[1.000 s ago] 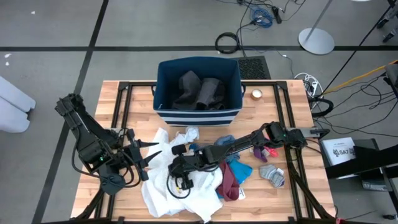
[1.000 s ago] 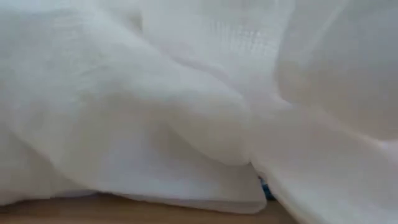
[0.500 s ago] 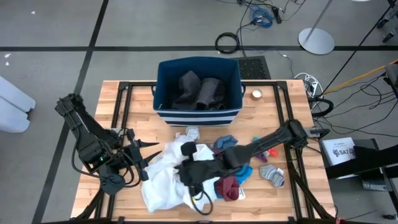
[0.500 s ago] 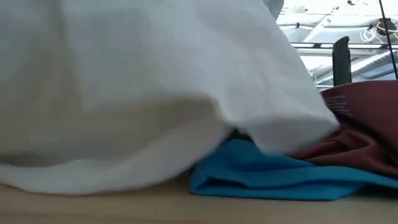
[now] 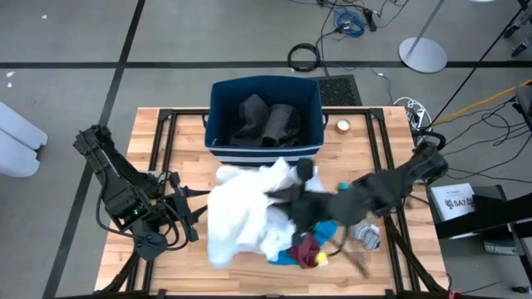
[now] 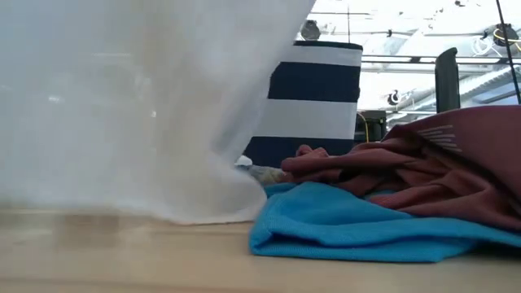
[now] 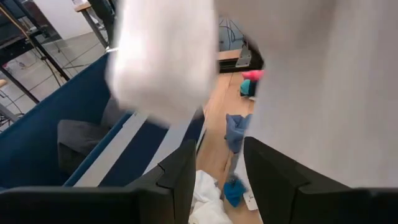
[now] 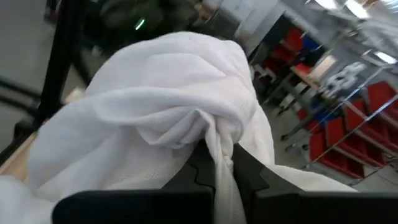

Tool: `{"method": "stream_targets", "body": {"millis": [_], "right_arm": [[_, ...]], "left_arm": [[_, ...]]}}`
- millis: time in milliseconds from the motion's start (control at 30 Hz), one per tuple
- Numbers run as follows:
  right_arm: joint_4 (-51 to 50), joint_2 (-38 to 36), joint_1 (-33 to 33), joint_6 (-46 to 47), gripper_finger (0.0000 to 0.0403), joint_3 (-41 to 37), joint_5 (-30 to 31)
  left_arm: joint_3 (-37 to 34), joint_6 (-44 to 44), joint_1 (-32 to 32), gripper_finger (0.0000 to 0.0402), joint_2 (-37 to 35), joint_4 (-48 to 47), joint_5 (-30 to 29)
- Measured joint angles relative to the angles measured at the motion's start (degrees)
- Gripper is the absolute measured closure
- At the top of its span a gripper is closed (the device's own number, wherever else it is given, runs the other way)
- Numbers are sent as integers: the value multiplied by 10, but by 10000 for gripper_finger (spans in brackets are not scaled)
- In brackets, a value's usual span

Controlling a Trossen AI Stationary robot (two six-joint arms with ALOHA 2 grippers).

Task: Sort clothes
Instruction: Put the white shirt into the blue bin

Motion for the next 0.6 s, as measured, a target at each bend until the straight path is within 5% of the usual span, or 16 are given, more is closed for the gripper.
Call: {"method": "stream_targets", "body": {"millis": [600], "right_arm": [[132, -138, 2, -62, 398, 0, -1]], "left_arm": [[0, 0, 0, 256, 0, -2, 0]]}}
